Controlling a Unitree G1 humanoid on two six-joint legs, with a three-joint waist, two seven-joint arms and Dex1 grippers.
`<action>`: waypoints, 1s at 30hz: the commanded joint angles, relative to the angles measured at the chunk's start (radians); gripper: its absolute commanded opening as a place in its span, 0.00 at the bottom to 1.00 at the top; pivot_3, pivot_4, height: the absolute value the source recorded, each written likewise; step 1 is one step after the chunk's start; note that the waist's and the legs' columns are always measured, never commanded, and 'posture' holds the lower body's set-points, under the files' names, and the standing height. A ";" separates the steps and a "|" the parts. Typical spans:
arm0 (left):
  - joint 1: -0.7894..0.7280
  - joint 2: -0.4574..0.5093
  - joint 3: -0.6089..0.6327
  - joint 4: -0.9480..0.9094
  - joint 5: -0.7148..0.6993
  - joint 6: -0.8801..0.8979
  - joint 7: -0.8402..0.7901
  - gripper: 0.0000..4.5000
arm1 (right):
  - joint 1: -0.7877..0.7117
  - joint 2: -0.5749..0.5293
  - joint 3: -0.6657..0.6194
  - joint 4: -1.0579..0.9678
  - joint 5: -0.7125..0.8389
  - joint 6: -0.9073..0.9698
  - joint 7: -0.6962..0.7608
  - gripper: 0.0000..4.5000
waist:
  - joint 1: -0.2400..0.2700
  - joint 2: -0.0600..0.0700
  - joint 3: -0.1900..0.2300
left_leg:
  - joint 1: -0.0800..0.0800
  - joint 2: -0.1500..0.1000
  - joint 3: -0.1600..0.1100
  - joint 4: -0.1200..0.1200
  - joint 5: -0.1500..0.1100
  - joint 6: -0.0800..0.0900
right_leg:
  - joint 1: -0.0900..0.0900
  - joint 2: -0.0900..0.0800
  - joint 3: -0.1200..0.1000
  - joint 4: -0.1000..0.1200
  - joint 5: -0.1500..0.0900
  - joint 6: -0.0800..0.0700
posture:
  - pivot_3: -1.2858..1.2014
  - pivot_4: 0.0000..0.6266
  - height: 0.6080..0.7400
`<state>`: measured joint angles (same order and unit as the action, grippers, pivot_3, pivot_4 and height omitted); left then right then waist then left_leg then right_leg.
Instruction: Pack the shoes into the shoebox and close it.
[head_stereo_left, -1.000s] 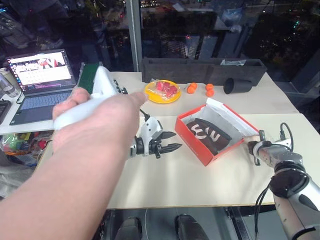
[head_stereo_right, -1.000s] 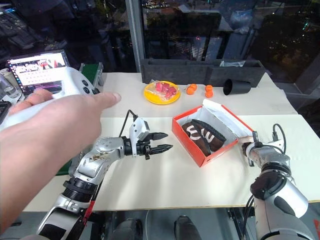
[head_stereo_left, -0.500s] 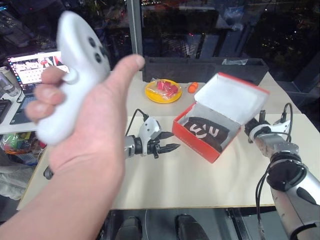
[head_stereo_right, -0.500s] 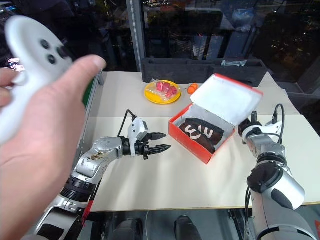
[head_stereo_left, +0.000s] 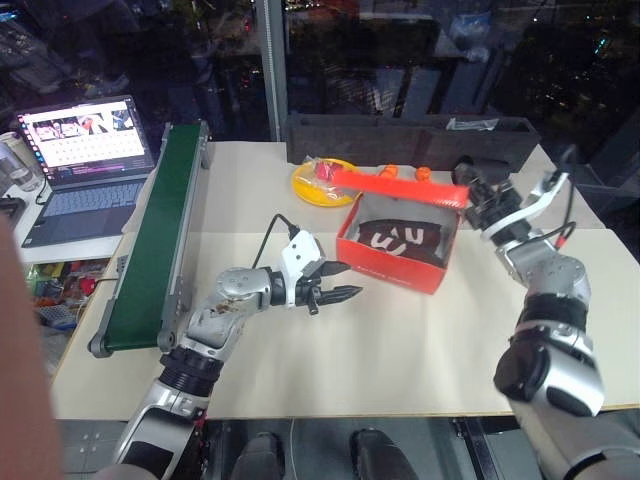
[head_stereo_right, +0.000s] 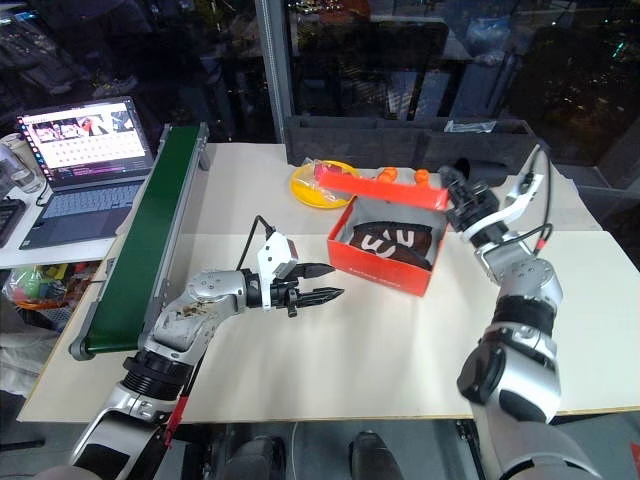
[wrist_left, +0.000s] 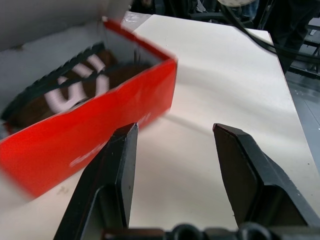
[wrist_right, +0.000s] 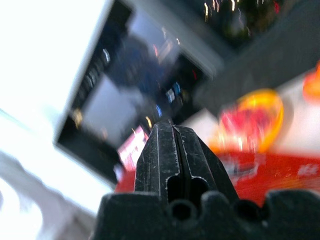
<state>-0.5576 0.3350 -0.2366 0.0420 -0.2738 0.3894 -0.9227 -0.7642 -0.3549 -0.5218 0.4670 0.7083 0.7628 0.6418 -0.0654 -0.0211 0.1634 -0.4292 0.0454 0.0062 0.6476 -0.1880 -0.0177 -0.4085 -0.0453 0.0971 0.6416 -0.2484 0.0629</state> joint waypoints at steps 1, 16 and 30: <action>-0.023 0.000 0.007 -0.009 0.007 -0.020 0.000 0.56 | 0.082 -0.015 0.151 -0.238 -0.043 0.127 -0.087 0.01 | 0.003 0.000 0.000 | 0.000 0.000 0.000 0.000 0.000 0.000 | -0.001 0.000 0.000 0.000 0.000 0.000 | 0.52 0.24 0.81; -0.017 -0.004 0.019 -0.012 0.004 -0.019 0.020 0.56 | 0.176 -0.084 0.513 -0.154 -0.396 0.083 -0.274 0.01 | 0.023 -0.002 -0.002 | 0.004 0.000 0.000 0.001 0.000 0.000 | 0.003 0.000 0.000 0.000 -0.001 0.000 | 0.52 0.24 0.81; 0.016 -0.073 0.203 -0.014 -0.018 0.062 0.305 0.56 | 0.249 -0.099 0.259 -0.437 -0.412 -0.056 -0.446 0.01 | 0.044 -0.006 -0.004 | 0.000 0.000 -0.001 0.004 0.000 0.000 | 0.001 0.000 -0.001 0.001 -0.001 0.000 | 0.52 0.24 0.81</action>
<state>-0.5323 0.2858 -0.1005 0.0385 -0.2833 0.4468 -0.7216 -0.5292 -0.4093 -0.2029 0.0801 0.3719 0.7874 0.2779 -0.0210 -0.0275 0.1591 -0.4302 0.0453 0.0056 0.6514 -0.1879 -0.0177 -0.4086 -0.0456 0.0960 0.6428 -0.2493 0.0624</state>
